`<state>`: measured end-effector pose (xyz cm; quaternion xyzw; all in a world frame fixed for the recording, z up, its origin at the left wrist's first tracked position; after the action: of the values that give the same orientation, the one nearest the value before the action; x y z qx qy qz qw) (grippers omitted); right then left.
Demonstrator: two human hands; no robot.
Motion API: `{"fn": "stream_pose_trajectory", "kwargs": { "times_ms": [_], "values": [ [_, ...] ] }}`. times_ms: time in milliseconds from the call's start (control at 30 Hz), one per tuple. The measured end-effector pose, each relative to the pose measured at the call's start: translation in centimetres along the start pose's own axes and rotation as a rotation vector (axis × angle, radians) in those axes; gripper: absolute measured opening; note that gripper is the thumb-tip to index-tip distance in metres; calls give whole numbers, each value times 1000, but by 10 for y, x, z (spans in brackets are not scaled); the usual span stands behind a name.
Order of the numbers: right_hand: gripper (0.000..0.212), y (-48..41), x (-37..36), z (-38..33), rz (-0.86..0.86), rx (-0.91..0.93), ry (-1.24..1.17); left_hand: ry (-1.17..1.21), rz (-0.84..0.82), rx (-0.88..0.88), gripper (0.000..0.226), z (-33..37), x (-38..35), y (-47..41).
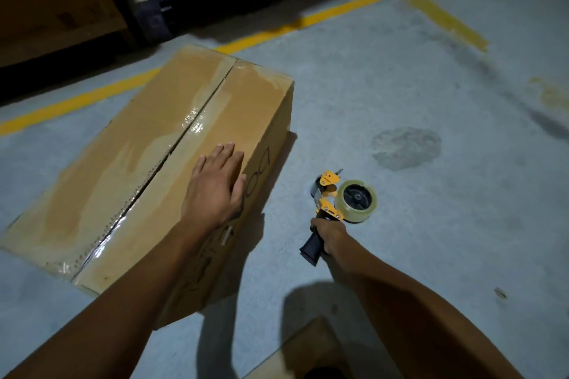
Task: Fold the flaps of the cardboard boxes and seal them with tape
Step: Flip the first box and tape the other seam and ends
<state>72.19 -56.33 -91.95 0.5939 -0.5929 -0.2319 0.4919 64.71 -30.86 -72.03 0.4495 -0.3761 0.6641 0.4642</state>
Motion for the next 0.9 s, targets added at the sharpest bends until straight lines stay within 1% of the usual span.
{"fn": "stream_pose_trajectory", "kwargs": {
  "times_ms": [67, 133, 233, 267, 300, 367, 467, 500, 533, 600, 633, 667, 700, 733, 767, 833, 900],
  "values": [
    [41, 5, 4, -10, -9, 73, -56, 2, 13, 29, 58, -1, 2, 2],
    [45, 33, 9, -20, -40, 132, -171, 6, -19, 32, 59, -1, 3, 3],
    [72, 71, 6, -29, -77, 236, -225, 65, -82, 30, 54, -2, 8, 3],
    [77, 81, 1, -33, -88, 291, -233, 83, -103, 25, 50, -3, 11, 4],
    [77, 93, -8, -37, -111, 337, -229, 85, -119, 22, 48, -6, 15, 8],
    [65, 148, -22, -49, -153, 404, -198, 58, -116, 44, 48, -18, 26, 21],
    [26, 218, -47, -55, -224, 477, -150, 16, -15, 166, 55, -56, 52, 52],
    [19, 232, -57, -55, -236, 495, -140, -10, 22, 212, 57, -74, 61, 64],
    [18, 244, -68, -52, -243, 509, -122, -46, 53, 261, 57, -94, 69, 75],
    [25, 266, -90, -41, -250, 545, -75, -110, 90, 401, 48, -137, 83, 99],
    [36, 276, -101, -33, -237, 564, -48, -127, 91, 472, 40, -157, 88, 110],
    [50, 283, -110, -25, -217, 580, -18, -135, 74, 535, 35, -174, 93, 119],
    [63, 289, -117, -17, -193, 592, 16, -140, 42, 592, 35, -189, 95, 128],
    [69, 293, -124, -10, -184, 609, 39, -139, 3, 643, 41, -201, 97, 136],
    [65, 297, -129, -4, -195, 613, 59, -121, -30, 687, 51, -213, 98, 142],
    [41, 307, -135, 4, -230, 611, 92, -24, -83, 759, 72, -227, 99, 148],
    [39, 308, -140, 7, -237, 616, 144, 63, -120, 805, 84, -232, 99, 148]
  ]
}}
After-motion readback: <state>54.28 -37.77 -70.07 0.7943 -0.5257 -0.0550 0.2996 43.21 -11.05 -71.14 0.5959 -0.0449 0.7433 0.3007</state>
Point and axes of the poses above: each hand's wrist, its own y-axis away from the middle knuckle, its own x-axis out of the back of the hand, z = x × y, the point moved 5 cm from there along -y, towards the middle knuckle, and after that the axes turned 1 degree about -x, right-handed, at the moved point
